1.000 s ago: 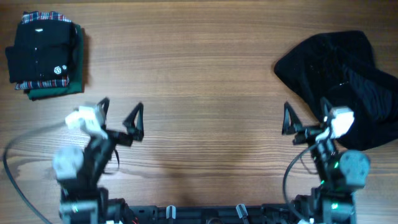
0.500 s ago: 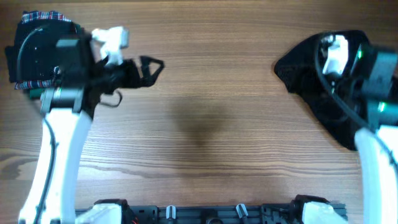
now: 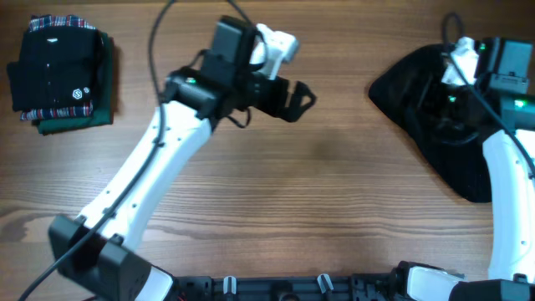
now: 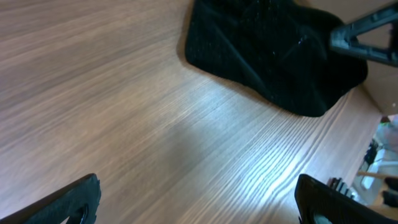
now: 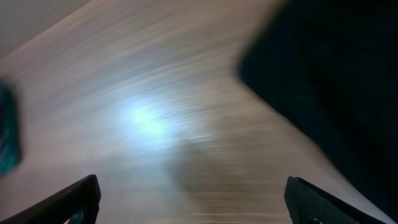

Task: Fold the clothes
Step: 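Reach the right gripper to the black garment and grasp its edge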

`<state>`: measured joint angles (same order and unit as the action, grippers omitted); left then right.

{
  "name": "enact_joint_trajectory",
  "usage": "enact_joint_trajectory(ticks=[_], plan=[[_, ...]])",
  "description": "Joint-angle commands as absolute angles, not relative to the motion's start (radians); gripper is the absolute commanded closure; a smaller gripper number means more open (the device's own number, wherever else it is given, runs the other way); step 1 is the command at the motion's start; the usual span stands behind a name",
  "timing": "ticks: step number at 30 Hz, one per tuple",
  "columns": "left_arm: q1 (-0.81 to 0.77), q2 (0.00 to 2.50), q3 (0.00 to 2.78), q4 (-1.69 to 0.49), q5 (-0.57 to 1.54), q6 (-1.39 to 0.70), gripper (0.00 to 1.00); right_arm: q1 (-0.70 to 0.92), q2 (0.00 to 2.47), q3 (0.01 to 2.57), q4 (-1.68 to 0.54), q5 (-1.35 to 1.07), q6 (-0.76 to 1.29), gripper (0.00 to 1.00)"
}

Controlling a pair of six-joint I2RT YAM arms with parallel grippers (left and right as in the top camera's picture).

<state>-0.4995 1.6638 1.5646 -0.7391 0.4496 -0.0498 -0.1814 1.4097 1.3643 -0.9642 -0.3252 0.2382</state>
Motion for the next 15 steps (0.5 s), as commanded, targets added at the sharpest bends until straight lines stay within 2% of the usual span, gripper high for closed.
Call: enact_joint_trajectory(ticks=[1,8,15], plan=[[-0.535,1.742,1.592,-0.683,0.322,-0.098,0.00,-0.271,1.412,1.386,-0.966,-0.136,0.400,0.07],[-0.538,1.896,1.723,-0.685,0.313,-0.121,0.00,-0.474,1.418,1.386,-0.968,-0.072,0.420,0.07],[-0.542,1.908,1.746,-0.670,0.245,-0.120,0.00,-0.681,1.478,1.386,-1.002,-0.028,0.450,0.06]])
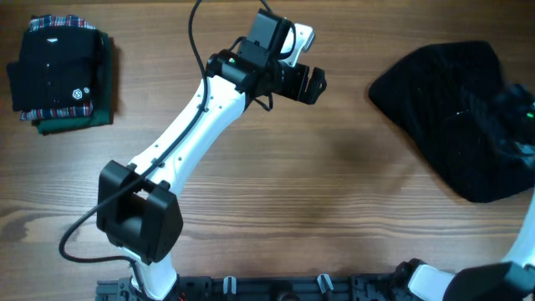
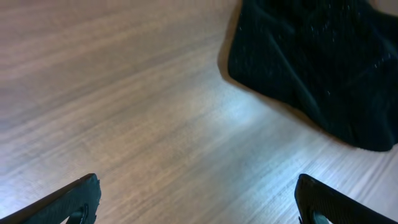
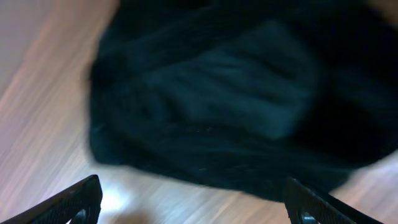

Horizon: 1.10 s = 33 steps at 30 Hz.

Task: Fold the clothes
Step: 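Reach the right gripper to the black garment and grasp its edge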

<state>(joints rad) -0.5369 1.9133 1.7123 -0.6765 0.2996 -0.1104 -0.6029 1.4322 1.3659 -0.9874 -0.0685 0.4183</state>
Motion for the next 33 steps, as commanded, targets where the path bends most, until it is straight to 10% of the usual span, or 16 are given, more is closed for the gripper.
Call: enact_joint_trajectory(ticks=[1,23,27,31,33], plan=[[-0.542,1.908,1.746,-0.672,0.241,-0.120,0.00,-0.696,1.486,1.386,-1.008,-0.056,0.442,0.06],[-0.541,1.914,1.746,-0.677,0.186,-0.112,0.00,-0.406,1.855,1.386,-0.713,-0.249,-0.081,0.13],[-0.540,1.914,1.746,-0.692,0.144,-0.112,0.00,-0.405,1.862,1.386,-0.703,-0.249,-0.080,0.34],[-0.540,1.914,1.746,-0.704,0.128,-0.112,0.00,-0.403,1.861,1.386,-0.716,-0.292,-0.065,0.91],[-0.535,1.914,1.746,-0.712,0.123,-0.113,0.00,-0.397,1.858,1.386,-0.723,-0.326,-0.041,0.96]])
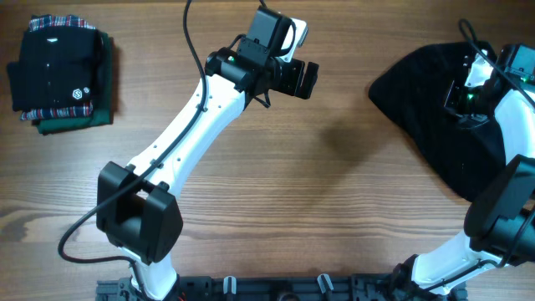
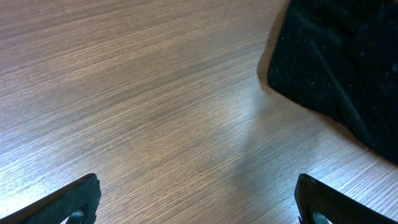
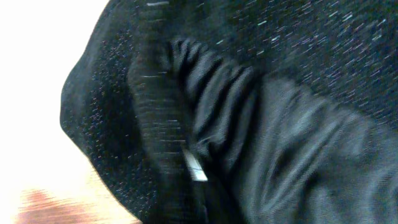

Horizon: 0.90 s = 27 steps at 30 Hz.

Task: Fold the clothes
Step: 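Reach the right gripper to the black garment and grasp its edge, then drag the black garment with the right gripper toward the table center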

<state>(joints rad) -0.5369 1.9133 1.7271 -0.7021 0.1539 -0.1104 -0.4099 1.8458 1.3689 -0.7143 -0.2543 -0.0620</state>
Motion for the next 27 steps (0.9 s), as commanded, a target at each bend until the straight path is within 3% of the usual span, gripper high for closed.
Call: enact_joint_trajectory(ticks=[1,9,27], plan=[[-0.530,1.913,1.746,-0.719,0.117,-0.114,0.00,-0.389,1.856,1.386,-0.728,-0.345,-0.041,0.96],[-0.369,1.845,1.746,-0.806,0.118,-0.244,0.00,-0.216,1.794,1.457,-0.799,-0.379,-0.039,0.96],[-0.093,1.667,1.746,-0.908,0.126,-0.243,0.00,0.268,1.775,2.016,-0.838,-0.255,0.160,0.96]])
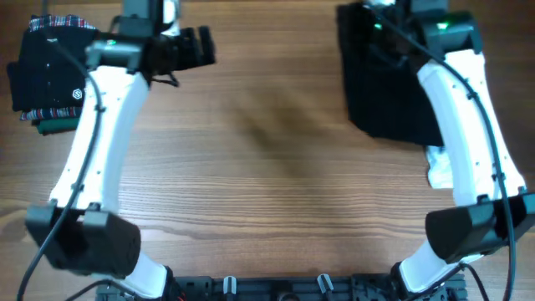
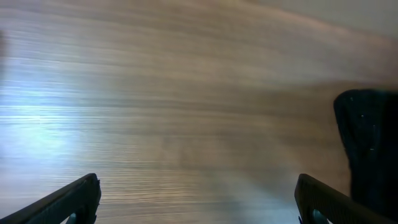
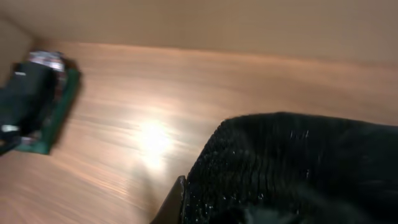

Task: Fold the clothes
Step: 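Drag the black garment with the right gripper toward the table center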

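A black knit garment [image 1: 386, 79] hangs in a long dark slab at the far right of the table. My right gripper [image 1: 378, 12] is shut on its upper edge. In the right wrist view the garment [image 3: 298, 168] covers the jaws, and only one finger [image 3: 178, 203] shows beside it. My left gripper [image 1: 197, 47] stands open at the far left-centre, well apart from the garment and holding nothing. Its fingertips [image 2: 74, 202] frame bare wood, with the garment's edge [image 2: 368, 149] at the right.
A stack of folded clothes [image 1: 58, 73], dark on top with plaid and green beneath, sits at the far left corner, also seen as the stack [image 3: 34, 106] from the right wrist. A white patch [image 1: 440, 167] shows beside the right arm below the garment.
The garment lay crumpled at the right with my right gripper down on it; now it hangs lifted from that gripper, further left. My left gripper has moved left from the top centre.
At first my left gripper was open over the mid-table and the right arm hovered over the crumpled garment. Then the right arm stood at the right edge, then down in the cloth. Now the garment is lifted and my left gripper is nearer the folded stack.
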`<state>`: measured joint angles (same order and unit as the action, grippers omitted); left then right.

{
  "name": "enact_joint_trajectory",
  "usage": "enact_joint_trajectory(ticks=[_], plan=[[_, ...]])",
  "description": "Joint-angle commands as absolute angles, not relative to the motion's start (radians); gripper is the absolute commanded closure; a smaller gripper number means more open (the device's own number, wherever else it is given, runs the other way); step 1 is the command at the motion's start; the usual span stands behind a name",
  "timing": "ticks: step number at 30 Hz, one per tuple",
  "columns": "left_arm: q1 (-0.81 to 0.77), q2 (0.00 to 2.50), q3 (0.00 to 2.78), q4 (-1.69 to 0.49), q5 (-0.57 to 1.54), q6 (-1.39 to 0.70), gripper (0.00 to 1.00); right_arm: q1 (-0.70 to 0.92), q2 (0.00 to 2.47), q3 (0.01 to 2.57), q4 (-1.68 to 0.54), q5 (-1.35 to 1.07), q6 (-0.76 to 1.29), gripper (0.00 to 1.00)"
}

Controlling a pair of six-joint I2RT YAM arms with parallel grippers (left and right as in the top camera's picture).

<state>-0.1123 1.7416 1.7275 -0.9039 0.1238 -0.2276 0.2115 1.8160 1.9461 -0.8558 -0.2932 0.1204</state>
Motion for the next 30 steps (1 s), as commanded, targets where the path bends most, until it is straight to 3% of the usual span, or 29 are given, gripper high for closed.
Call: enact_joint_trajectory(ticks=[1,18,19,20,21,26,30], plan=[[-0.093,1.657,1.746,-0.907,0.126,-0.242,0.00,0.279,1.775,2.020,-0.830,-0.256,0.160,0.96],[-0.075,1.625,1.746,-0.911,0.110,-0.240,0.00,0.512,1.775,2.025,-0.827,-0.358,0.186,0.96],[-0.064,1.625,1.746,-0.912,0.110,-0.241,0.00,0.523,1.775,2.025,-0.828,-0.349,0.186,0.87],[-0.057,1.625,1.746,-0.913,0.110,-0.241,0.00,0.530,1.775,2.025,-0.828,-0.339,0.186,0.71],[-0.045,1.625,1.746,-0.916,0.111,-0.241,0.00,0.534,1.774,2.025,-0.828,-0.329,0.186,0.42],[-0.004,1.625,1.746,-0.935,0.111,-0.241,0.00,0.523,1.774,2.025,-0.809,-0.330,0.207,0.12],[0.007,1.625,1.746,-0.934,0.114,-0.244,0.00,0.490,1.747,2.025,-0.792,-0.329,0.208,0.06]])
